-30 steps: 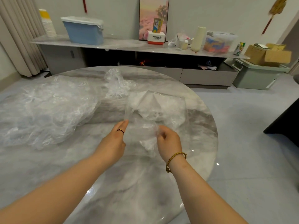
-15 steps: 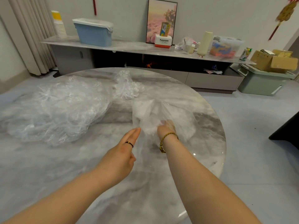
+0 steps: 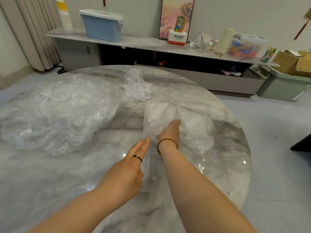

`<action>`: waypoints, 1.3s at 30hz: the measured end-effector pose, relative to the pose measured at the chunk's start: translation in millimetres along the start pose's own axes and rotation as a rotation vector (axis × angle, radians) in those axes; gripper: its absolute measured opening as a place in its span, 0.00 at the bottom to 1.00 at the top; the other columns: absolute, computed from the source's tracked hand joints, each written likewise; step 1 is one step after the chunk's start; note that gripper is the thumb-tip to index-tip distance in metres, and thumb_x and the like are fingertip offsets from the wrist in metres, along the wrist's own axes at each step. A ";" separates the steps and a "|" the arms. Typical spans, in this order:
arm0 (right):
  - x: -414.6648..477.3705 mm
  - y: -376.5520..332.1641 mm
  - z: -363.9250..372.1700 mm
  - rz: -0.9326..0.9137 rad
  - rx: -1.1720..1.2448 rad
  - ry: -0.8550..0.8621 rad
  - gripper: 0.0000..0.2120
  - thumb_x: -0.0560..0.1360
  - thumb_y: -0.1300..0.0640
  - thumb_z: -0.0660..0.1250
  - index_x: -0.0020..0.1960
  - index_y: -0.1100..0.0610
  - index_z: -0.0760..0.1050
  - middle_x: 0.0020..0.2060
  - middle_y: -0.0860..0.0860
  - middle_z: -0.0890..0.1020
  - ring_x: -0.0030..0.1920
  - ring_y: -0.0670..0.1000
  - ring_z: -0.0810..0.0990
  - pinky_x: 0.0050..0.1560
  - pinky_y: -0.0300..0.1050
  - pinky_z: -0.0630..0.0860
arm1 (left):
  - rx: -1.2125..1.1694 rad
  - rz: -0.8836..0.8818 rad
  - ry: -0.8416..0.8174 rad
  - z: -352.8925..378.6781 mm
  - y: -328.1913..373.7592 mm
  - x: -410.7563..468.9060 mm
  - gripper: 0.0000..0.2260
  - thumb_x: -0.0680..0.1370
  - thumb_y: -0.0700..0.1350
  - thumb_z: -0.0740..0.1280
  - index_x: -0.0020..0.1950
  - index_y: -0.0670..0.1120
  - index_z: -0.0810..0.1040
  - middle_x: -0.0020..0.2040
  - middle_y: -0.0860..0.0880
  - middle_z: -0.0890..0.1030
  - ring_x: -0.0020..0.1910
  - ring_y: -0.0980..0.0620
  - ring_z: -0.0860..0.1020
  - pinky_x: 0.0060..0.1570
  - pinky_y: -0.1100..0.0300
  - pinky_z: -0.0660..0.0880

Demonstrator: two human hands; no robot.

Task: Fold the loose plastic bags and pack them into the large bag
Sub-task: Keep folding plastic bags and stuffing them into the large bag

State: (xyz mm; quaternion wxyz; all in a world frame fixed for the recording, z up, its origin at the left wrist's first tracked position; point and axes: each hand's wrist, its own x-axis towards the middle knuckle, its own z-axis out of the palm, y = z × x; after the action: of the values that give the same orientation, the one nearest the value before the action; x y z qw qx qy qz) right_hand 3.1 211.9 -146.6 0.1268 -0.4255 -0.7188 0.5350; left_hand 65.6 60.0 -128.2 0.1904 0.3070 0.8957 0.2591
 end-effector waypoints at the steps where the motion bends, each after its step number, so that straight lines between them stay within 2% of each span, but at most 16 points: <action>1: -1.4 1.3 0.7 -0.020 0.035 0.013 0.03 0.77 0.62 0.56 0.49 0.59 0.63 0.42 0.51 0.73 0.42 0.52 0.73 0.44 0.43 0.73 | 0.001 -0.005 -0.003 0.1 -0.3 1.7 0.35 0.79 0.38 0.58 0.61 0.62 0.30 0.51 0.77 0.30 0.48 0.63 0.75 0.46 0.75 0.68; 3: -0.3 7.0 3.0 -0.125 0.106 0.017 0.08 0.76 0.66 0.55 0.44 0.55 0.59 0.36 0.48 0.69 0.37 0.52 0.73 0.40 0.44 0.74 | -0.002 -0.011 -0.004 0.3 -1.4 4.9 0.36 0.79 0.38 0.58 0.61 0.61 0.30 0.51 0.77 0.30 0.48 0.63 0.75 0.45 0.76 0.68; 6: -5.3 10.3 -0.3 -0.307 0.062 -0.052 0.12 0.75 0.66 0.56 0.38 0.52 0.62 0.36 0.47 0.69 0.35 0.47 0.71 0.37 0.37 0.70 | -0.007 -0.018 -0.008 1.5 -3.1 8.1 0.36 0.79 0.38 0.58 0.62 0.60 0.29 0.52 0.77 0.30 0.47 0.62 0.75 0.44 0.76 0.68; 9: -8.0 10.3 -0.7 -0.471 -0.219 -0.234 0.10 0.76 0.64 0.55 0.55 0.55 0.71 0.56 0.48 0.70 0.45 0.51 0.74 0.48 0.45 0.75 | 0.007 -0.024 -0.007 3.4 -4.7 8.6 0.37 0.79 0.38 0.58 0.66 0.59 0.29 0.53 0.76 0.31 0.49 0.62 0.75 0.48 0.74 0.70; 11: -7.2 6.1 -0.7 -0.481 -0.409 -0.288 0.16 0.78 0.62 0.53 0.64 0.55 0.66 0.64 0.48 0.68 0.52 0.55 0.76 0.53 0.50 0.74 | 0.027 -0.026 -0.011 4.1 -5.6 9.0 0.36 0.79 0.38 0.57 0.71 0.57 0.32 0.54 0.75 0.32 0.51 0.62 0.75 0.50 0.72 0.70; 13: -2.7 1.1 1.1 -0.443 -0.512 -0.287 0.15 0.79 0.60 0.54 0.66 0.55 0.63 0.64 0.52 0.70 0.57 0.57 0.74 0.57 0.51 0.72 | 0.036 -0.024 -0.011 4.4 -6.6 9.6 0.36 0.79 0.37 0.57 0.71 0.56 0.32 0.54 0.74 0.32 0.52 0.61 0.75 0.51 0.71 0.70; 16: 10.1 -7.2 5.1 -0.367 -0.731 -0.284 0.19 0.80 0.57 0.54 0.70 0.55 0.58 0.66 0.57 0.67 0.63 0.58 0.69 0.61 0.50 0.68 | 0.029 -0.018 -0.002 5.2 -7.1 10.8 0.36 0.79 0.37 0.57 0.69 0.57 0.31 0.58 0.73 0.32 0.56 0.60 0.74 0.52 0.71 0.69; 20: 27.2 -12.2 8.9 -0.307 -0.976 -0.277 0.22 0.80 0.55 0.53 0.73 0.54 0.57 0.70 0.55 0.60 0.67 0.58 0.66 0.62 0.50 0.66 | -0.014 -0.016 -0.012 7.5 -10.1 13.6 0.35 0.78 0.36 0.56 0.62 0.62 0.30 0.52 0.75 0.29 0.52 0.64 0.74 0.45 0.78 0.67; 23: 33.2 -12.2 8.0 -0.368 -1.076 -0.233 0.23 0.80 0.54 0.52 0.74 0.54 0.54 0.69 0.55 0.60 0.67 0.56 0.64 0.62 0.47 0.64 | -0.066 -0.002 0.001 10.2 -11.2 20.3 0.34 0.78 0.34 0.54 0.61 0.63 0.32 0.52 0.77 0.31 0.55 0.65 0.72 0.50 0.78 0.67; 26: 34.5 -9.5 5.0 -0.427 -1.117 -0.202 0.25 0.79 0.57 0.51 0.74 0.54 0.50 0.67 0.55 0.62 0.66 0.56 0.64 0.63 0.47 0.62 | -0.122 0.027 0.009 14.3 -12.4 29.6 0.34 0.77 0.32 0.53 0.68 0.60 0.37 0.56 0.76 0.36 0.57 0.65 0.71 0.59 0.71 0.68; 30: 22.7 -5.6 -8.4 -0.483 -1.053 -0.168 0.26 0.79 0.60 0.51 0.75 0.55 0.50 0.69 0.55 0.62 0.67 0.56 0.63 0.68 0.48 0.59 | -0.142 0.039 0.004 16.3 -15.7 34.4 0.33 0.77 0.31 0.53 0.74 0.55 0.44 0.65 0.68 0.44 0.58 0.64 0.69 0.60 0.70 0.67; 32: 8.5 -4.6 -19.0 -0.557 -1.007 -0.165 0.24 0.79 0.60 0.52 0.74 0.56 0.54 0.69 0.54 0.63 0.66 0.55 0.64 0.67 0.46 0.60 | -0.116 0.053 0.021 14.2 -16.6 31.7 0.31 0.78 0.36 0.57 0.74 0.56 0.46 0.66 0.68 0.44 0.62 0.63 0.68 0.59 0.70 0.67; 34: -10.3 -4.5 -31.7 -0.629 -0.899 -0.151 0.19 0.79 0.60 0.52 0.69 0.57 0.64 0.65 0.53 0.69 0.63 0.54 0.68 0.61 0.44 0.64 | -0.067 0.064 0.077 9.1 -14.8 25.6 0.26 0.79 0.43 0.59 0.73 0.58 0.53 0.70 0.67 0.46 0.65 0.62 0.67 0.60 0.67 0.68; 36: -30.4 -2.1 -43.4 -0.665 -0.732 -0.112 0.14 0.78 0.60 0.54 0.60 0.58 0.73 0.52 0.52 0.78 0.53 0.53 0.75 0.52 0.44 0.69 | -0.061 0.037 0.151 0.7 -13.4 19.0 0.18 0.81 0.45 0.56 0.69 0.58 0.65 0.71 0.67 0.51 0.65 0.62 0.68 0.59 0.66 0.67; 37: -40.0 0.1 -48.7 -0.665 -0.619 -0.076 0.12 0.77 0.61 0.56 0.56 0.58 0.75 0.42 0.50 0.79 0.44 0.52 0.76 0.46 0.44 0.71 | -0.059 0.018 0.189 -4.0 -14.0 16.3 0.16 0.81 0.46 0.54 0.67 0.58 0.68 0.72 0.66 0.54 0.65 0.62 0.68 0.59 0.67 0.67; 39: -59.6 3.9 -56.7 -0.643 -0.346 0.013 0.10 0.76 0.64 0.57 0.53 0.60 0.75 0.28 0.46 0.71 0.30 0.49 0.70 0.38 0.45 0.71 | 0.001 -0.038 0.232 -13.9 -20.5 8.6 0.15 0.82 0.46 0.53 0.66 0.56 0.71 0.71 0.63 0.61 0.66 0.61 0.67 0.58 0.69 0.64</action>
State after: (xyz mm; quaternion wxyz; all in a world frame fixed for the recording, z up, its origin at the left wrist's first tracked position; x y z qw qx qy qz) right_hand 77.2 205.1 -111.3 0.2195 -0.1962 -0.8948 0.3356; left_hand 43.0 46.9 -130.6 0.0902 0.2581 0.9175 0.2888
